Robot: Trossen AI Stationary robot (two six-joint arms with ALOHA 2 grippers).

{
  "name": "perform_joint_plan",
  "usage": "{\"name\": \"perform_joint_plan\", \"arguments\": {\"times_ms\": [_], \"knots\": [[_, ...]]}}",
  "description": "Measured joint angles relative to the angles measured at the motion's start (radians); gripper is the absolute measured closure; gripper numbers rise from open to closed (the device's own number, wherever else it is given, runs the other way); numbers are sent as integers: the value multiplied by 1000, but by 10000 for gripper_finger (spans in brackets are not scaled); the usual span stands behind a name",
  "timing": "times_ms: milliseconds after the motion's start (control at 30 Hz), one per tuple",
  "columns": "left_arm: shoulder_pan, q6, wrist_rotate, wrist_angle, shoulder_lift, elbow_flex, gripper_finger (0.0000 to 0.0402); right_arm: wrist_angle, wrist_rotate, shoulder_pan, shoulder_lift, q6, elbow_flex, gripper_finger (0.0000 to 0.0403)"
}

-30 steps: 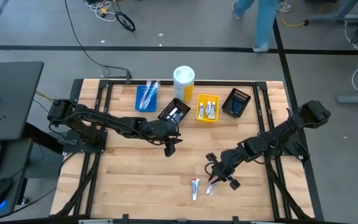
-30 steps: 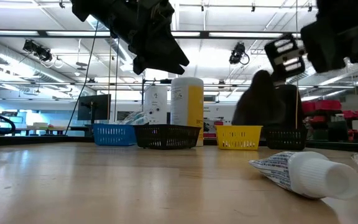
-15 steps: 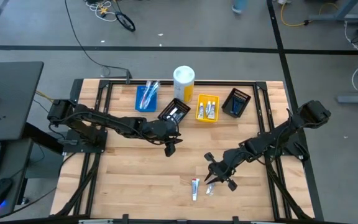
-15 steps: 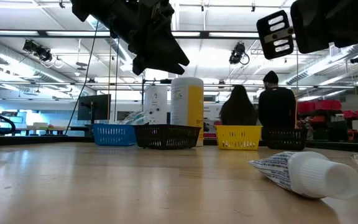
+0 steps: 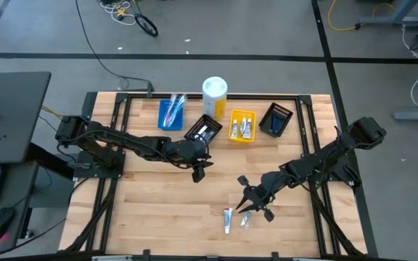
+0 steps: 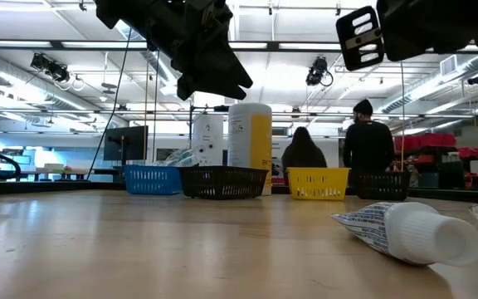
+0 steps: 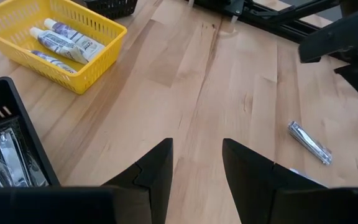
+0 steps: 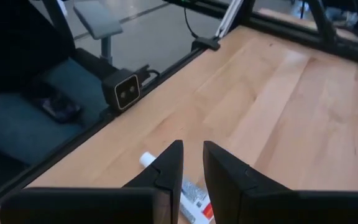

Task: Pick & Place Travel size toiletries
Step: Put the silver nail cutter into the left black bin

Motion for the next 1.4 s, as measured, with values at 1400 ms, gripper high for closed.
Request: {"name": "perform_joint_plan", "arguments": {"times_ms": [1400], "knots": [[0,0,0,3,0,0,255,50,146,3,0,133,0,331]]}}
